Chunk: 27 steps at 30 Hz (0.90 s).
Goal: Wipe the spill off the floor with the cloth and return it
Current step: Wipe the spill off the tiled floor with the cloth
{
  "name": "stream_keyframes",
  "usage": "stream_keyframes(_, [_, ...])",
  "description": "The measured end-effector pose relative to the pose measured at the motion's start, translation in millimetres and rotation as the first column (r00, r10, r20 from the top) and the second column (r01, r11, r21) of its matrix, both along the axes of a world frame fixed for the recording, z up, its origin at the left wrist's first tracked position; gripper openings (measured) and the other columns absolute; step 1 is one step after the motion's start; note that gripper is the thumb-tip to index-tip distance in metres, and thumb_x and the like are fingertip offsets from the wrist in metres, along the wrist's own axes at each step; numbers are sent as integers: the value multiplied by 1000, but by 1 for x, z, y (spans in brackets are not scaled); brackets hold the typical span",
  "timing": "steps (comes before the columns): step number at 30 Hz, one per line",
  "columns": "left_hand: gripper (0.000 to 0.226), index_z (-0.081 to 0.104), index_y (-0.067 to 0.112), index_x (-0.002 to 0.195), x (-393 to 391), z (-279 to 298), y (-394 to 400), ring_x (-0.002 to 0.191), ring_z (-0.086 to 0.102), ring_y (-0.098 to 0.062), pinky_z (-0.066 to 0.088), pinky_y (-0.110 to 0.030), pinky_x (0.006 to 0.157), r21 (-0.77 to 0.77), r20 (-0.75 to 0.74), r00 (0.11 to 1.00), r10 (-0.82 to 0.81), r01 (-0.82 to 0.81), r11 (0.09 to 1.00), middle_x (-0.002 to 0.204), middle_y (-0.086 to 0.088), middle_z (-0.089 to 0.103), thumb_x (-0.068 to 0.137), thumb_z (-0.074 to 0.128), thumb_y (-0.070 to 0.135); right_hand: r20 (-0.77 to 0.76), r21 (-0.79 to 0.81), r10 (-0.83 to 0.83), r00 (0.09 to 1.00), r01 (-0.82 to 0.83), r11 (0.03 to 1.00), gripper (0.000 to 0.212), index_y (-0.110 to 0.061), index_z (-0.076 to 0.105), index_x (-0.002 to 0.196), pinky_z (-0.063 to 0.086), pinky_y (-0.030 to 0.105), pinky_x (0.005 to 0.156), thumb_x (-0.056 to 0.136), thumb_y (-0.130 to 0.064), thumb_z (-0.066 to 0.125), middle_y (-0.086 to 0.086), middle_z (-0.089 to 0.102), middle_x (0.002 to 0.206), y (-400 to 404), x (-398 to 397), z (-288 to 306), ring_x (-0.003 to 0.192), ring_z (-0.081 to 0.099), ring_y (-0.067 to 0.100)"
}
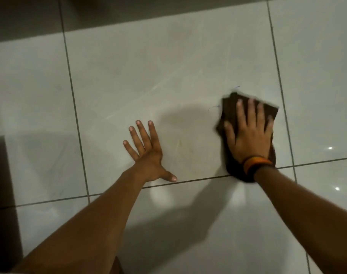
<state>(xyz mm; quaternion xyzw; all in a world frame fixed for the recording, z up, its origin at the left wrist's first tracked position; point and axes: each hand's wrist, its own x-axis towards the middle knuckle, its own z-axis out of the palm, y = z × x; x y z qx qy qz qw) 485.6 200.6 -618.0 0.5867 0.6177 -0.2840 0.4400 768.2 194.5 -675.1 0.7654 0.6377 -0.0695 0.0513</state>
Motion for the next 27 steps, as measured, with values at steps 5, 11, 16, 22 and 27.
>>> stream_keyframes(5, [184,-58,15,138,1,4,2,122,-67,-42,-36,-66,105,3,4,1000,-17,17,1000,137,-20,-70,47,93,67,-50,47,207,977,-205,978,71,-22,23,163,13,62,120,102,-58,29,10,15,169,22,-76,-6,156,15,35])
stream_keyframes(11, [183,-56,12,141,6,14,8,123,-65,-42,-33,-69,107,-55,-26,1000,4,-5,998,135,-21,-71,49,94,65,-66,-131,273,960,-280,951,72,-27,24,163,18,64,118,100,-61,28,5,8,171,-84,-2,16,157,13,33])
stream_keyframes(16, [186,-59,17,138,1,3,4,119,-70,-38,-44,-58,94,-24,2,1000,-5,5,1000,130,-15,-75,43,93,69,19,2,-184,983,184,983,72,-22,19,164,19,66,117,103,-61,18,11,16,169,59,0,2,155,17,36])
stream_keyframes(22, [184,-57,19,139,1,7,4,121,-71,-36,-43,-60,98,-11,20,1000,10,-10,1000,135,-15,-73,44,92,69,-53,-23,368,928,-370,929,72,-23,22,163,12,63,120,102,-60,31,9,11,170,15,-73,3,156,12,34])
stream_keyframes(27, [185,-57,17,140,-1,6,4,126,-67,-41,-41,-63,100,-36,6,1000,11,-11,999,137,-16,-71,44,93,69,-55,-113,291,955,-296,949,72,-26,19,164,16,64,118,102,-61,25,6,9,171,-23,-25,10,157,12,33])
